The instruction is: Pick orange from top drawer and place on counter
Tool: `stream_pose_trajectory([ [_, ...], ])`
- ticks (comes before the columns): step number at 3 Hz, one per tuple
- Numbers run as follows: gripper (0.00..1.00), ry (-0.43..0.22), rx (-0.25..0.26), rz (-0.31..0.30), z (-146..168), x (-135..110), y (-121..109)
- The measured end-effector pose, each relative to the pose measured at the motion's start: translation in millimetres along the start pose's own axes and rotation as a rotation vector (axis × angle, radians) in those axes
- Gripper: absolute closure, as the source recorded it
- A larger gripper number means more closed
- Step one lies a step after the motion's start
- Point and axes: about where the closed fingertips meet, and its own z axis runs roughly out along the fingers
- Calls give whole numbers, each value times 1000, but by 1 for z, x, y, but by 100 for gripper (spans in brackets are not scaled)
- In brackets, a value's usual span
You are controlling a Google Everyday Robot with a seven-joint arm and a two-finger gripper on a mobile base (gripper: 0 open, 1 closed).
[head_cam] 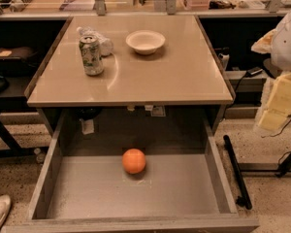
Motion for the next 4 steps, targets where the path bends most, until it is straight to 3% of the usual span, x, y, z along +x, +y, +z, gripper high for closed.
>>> stream_pose_trajectory([
  [1, 0, -64, -69, 9, 42, -2, 20],
  [2, 0, -204, -142, 4, 82, -16, 48],
  [3, 0, -400, -158, -25, 117, -41, 76],
  [4, 0, -473, -127, -60, 107, -57, 75],
])
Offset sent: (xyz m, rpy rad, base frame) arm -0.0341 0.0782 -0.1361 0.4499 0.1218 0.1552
